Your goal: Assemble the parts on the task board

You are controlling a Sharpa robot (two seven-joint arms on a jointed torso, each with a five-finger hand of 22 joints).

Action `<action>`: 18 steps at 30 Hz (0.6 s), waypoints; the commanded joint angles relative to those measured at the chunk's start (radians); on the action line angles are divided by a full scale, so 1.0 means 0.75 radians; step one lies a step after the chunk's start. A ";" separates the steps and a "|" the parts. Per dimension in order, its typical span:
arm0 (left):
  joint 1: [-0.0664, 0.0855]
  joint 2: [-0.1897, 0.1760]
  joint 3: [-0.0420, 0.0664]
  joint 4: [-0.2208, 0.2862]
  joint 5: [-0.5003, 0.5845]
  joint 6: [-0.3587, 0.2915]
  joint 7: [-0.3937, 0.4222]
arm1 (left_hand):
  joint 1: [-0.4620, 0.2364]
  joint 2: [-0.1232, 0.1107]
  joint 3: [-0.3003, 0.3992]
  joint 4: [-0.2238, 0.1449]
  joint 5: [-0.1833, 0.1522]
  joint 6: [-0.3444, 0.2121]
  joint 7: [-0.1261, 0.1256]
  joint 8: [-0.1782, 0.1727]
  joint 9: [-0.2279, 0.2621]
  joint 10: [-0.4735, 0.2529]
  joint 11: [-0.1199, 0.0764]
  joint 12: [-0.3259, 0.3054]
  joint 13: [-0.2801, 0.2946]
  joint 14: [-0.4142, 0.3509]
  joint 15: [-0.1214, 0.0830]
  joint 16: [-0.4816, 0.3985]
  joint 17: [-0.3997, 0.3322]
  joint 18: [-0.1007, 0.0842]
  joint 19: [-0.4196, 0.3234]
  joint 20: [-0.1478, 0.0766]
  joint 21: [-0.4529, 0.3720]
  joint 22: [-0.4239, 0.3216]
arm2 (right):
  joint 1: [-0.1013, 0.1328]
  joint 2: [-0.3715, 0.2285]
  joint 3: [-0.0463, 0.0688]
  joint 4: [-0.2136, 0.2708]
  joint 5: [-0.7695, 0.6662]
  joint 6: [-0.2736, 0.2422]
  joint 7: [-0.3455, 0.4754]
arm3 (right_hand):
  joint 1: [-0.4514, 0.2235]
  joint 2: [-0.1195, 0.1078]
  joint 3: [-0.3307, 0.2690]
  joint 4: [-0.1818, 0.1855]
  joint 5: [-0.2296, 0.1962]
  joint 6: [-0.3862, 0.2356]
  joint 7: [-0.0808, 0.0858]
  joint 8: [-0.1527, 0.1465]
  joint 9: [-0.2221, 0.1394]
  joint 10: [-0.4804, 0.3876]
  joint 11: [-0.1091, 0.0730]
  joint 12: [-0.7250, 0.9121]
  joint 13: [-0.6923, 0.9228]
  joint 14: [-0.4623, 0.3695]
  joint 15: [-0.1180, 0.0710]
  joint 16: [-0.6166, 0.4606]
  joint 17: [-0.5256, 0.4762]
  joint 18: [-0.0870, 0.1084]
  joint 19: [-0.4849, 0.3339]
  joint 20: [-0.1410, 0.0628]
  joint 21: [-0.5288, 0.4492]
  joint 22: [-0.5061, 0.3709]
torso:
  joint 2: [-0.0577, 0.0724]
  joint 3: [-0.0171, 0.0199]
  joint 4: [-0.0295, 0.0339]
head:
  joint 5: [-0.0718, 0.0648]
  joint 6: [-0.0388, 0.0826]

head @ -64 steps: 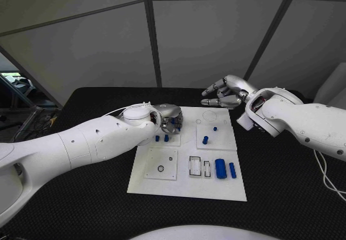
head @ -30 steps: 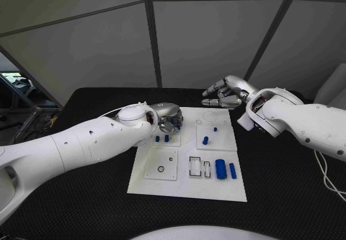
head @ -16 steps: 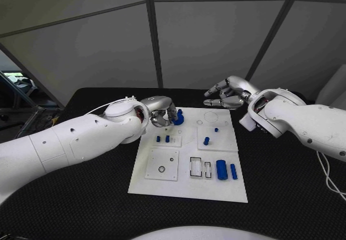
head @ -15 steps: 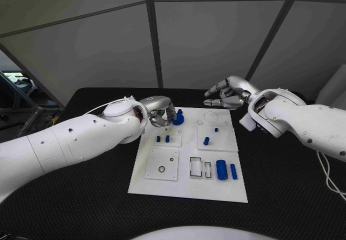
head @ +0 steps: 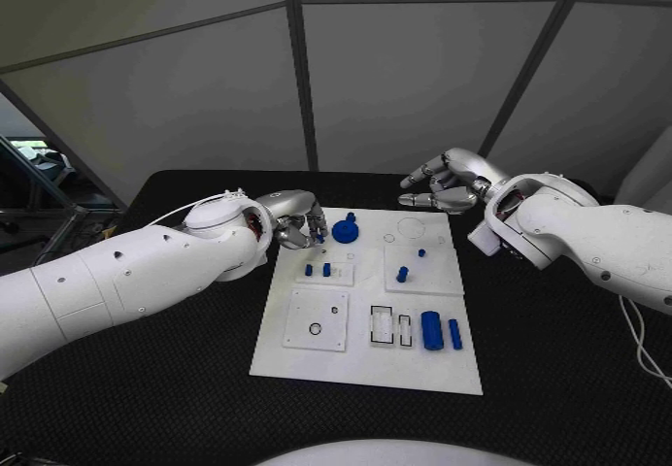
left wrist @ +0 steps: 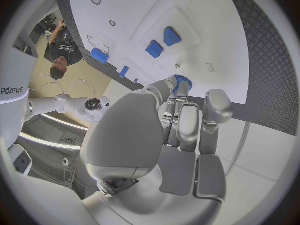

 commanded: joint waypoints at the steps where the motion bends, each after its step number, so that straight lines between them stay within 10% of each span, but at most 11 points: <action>1: 0.001 0.000 0.000 -0.005 0.016 0.033 -0.020 | -0.013 -0.002 0.006 0.000 -0.001 0.010 0.003 -0.010 0.001 0.012 0.001 -0.005 -0.002 -0.004 0.005 -0.003 -0.002 -0.015 -0.007 0.005 -0.005 0.005 | 0.002 0.000 0.001 -0.001 -0.002 -0.004 0.008 | 0.006 0.004 0.001 0.007 0.009 -0.002 -0.002 -0.006 0.001 -0.006 -0.003 -0.001 0.055 0.083 -0.005 -0.008 0.119 0.015 -0.010 -0.004 -0.005 -0.001 | 0.000 0.0013 -0.0019 | 0.001 -0.002; 18: -0.005 0.036 -0.019 -0.054 0.016 0.066 -0.020 | -0.024 -0.005 0.003 0.001 -0.007 0.012 0.006 -0.016 0.000 0.015 0.004 -0.016 -0.002 -0.005 0.007 -0.002 -0.002 -0.015 -0.010 0.006 -0.010 0.005 | 0.002 0.009 0.001 -0.005 -0.002 -0.001 0.009 | 0.007 0.004 0.000 0.007 0.009 -0.002 -0.002 -0.006 0.001 -0.007 -0.003 -0.002 0.053 0.082 -0.005 -0.009 0.118 0.015 -0.012 -0.004 -0.007 -0.004 | 0.001 0.0008 -0.0014 | -0.002 -0.004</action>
